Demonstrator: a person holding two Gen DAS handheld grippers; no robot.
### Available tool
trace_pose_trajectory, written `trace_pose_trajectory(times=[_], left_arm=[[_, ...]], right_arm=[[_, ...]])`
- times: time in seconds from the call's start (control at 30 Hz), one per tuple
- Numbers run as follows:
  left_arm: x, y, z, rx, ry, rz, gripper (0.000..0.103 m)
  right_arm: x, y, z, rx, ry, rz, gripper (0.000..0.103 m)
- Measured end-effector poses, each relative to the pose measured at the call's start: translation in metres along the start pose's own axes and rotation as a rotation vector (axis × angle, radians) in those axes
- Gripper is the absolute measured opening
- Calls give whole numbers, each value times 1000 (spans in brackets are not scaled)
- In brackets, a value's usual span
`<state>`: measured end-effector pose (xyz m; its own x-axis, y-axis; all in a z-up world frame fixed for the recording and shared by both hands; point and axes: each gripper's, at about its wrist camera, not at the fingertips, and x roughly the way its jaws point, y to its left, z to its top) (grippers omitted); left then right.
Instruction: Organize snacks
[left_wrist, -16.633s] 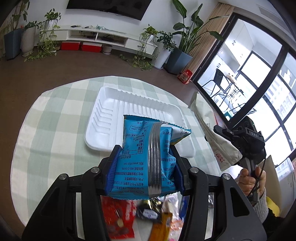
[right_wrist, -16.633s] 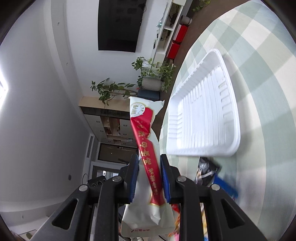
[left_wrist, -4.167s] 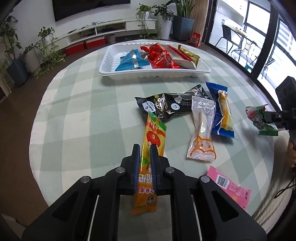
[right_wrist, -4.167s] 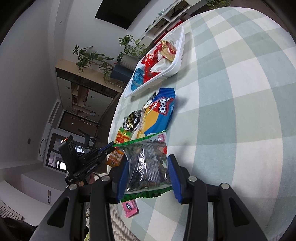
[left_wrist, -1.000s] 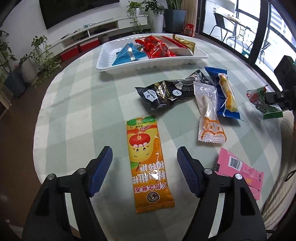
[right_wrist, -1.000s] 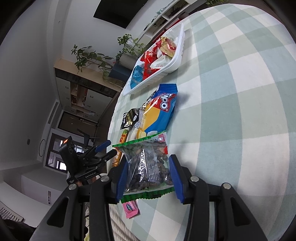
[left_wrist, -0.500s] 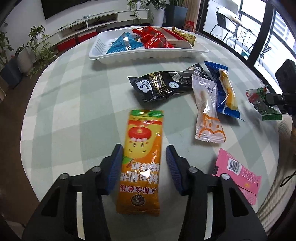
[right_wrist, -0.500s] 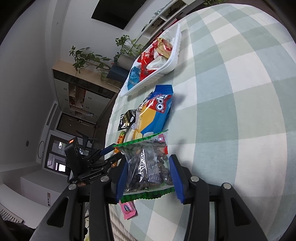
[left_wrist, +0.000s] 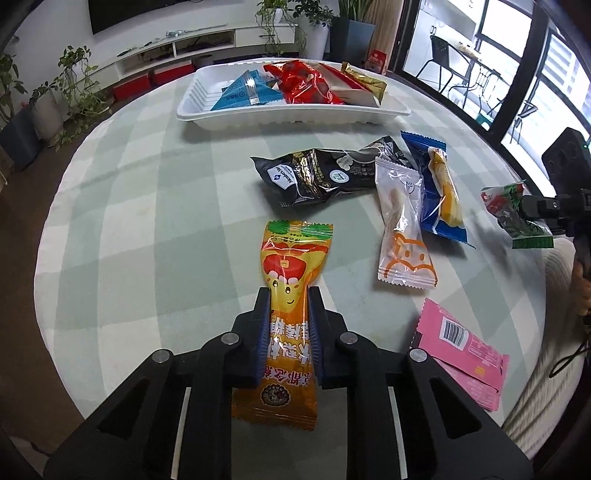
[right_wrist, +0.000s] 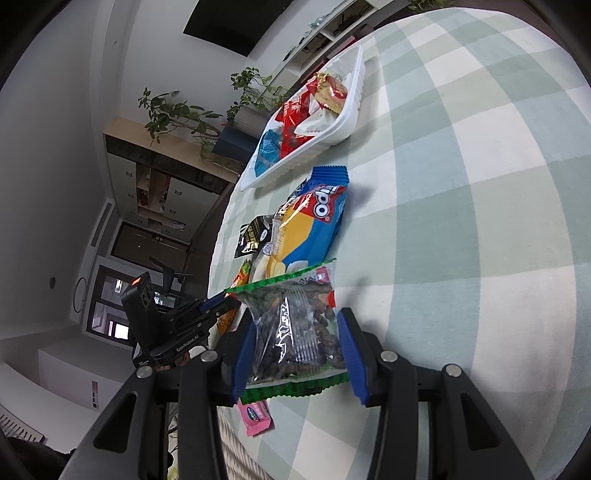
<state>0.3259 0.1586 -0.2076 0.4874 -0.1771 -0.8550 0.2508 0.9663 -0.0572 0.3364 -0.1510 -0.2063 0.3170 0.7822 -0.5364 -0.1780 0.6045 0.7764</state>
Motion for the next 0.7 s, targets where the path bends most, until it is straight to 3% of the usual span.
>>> trace_pose_trajectory(times=[0.4, 0.7], left_arm=[[-25, 11, 4, -58, -56, -50, 16], [-49, 22, 27, -99, -129, -84, 16]], right_arm=[[-2, 3, 6, -5, -20, 19, 48], [1, 12, 21, -19, -37, 43, 48]])
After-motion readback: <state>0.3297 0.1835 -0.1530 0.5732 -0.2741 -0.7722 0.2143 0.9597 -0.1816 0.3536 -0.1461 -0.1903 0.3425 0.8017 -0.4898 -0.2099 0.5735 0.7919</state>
